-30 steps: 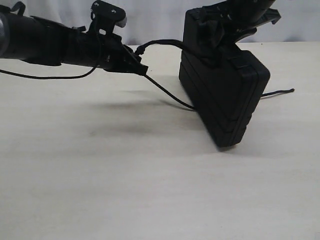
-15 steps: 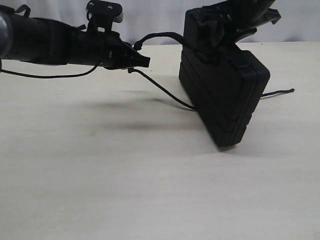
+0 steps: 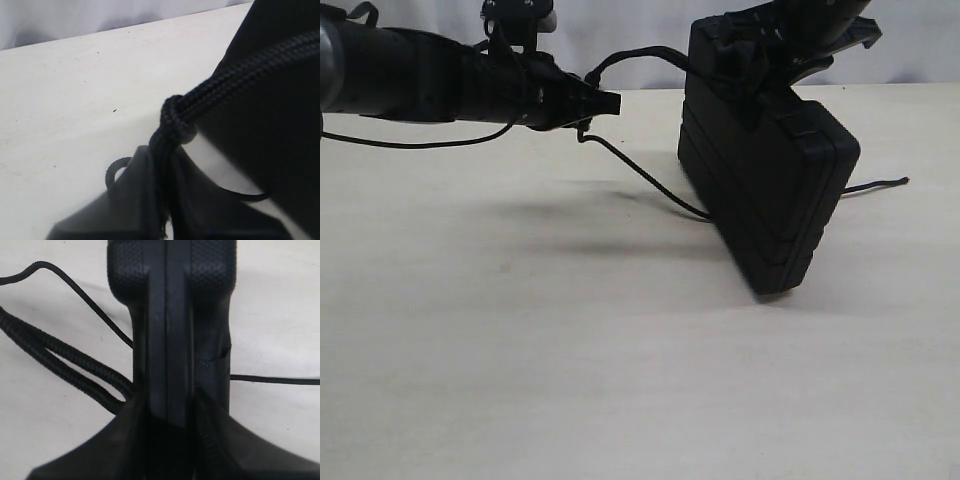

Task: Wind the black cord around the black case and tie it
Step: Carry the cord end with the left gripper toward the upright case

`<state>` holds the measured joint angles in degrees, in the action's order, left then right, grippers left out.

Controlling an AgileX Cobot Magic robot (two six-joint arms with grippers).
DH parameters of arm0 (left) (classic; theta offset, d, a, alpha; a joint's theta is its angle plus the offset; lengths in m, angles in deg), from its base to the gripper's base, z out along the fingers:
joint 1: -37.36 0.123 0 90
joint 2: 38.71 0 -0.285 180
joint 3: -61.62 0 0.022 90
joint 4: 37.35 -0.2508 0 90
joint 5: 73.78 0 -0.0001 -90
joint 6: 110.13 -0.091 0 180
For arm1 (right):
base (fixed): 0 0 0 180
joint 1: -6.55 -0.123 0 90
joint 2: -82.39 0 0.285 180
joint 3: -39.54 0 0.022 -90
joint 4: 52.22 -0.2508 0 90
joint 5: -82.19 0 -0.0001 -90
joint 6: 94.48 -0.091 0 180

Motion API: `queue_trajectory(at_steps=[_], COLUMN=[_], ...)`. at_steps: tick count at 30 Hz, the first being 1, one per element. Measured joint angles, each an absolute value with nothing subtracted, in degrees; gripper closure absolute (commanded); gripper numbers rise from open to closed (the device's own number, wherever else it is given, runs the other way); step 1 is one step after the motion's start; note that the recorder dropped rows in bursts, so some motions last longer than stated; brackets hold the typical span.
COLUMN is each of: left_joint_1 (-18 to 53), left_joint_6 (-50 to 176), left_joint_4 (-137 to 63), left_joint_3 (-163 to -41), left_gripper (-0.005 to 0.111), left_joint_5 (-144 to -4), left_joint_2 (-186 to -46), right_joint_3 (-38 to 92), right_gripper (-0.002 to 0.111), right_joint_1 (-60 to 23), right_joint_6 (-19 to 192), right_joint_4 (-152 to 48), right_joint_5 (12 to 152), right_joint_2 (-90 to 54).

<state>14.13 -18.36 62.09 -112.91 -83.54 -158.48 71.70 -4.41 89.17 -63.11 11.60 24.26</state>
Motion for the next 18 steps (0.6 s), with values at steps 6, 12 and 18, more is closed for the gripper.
queue_trajectory(at_steps=[6,12,18], left_joint_1=[14.0,12.0,10.0], left_joint_6=[-17.2,-18.6,-19.8], left_joint_4=[62.1,62.1,62.1], left_joint_3=[-113.1,-113.1,-113.1], left_gripper=[0.107,0.107,0.107], left_joint_5=[-81.9,-79.7,-78.7], left_joint_2=[-158.5,-158.5,-158.5], right_joint_3=[71.7,71.7,71.7], right_gripper=[0.104,0.104,0.104], right_joint_1=[-4.4,-4.4,-4.4], right_joint_6=[89.2,89.8,90.5], right_joint_4=[-63.1,-64.2,-64.5], right_joint_5=[11.6,11.6,11.6], right_joint_2=[24.3,24.3,24.3])
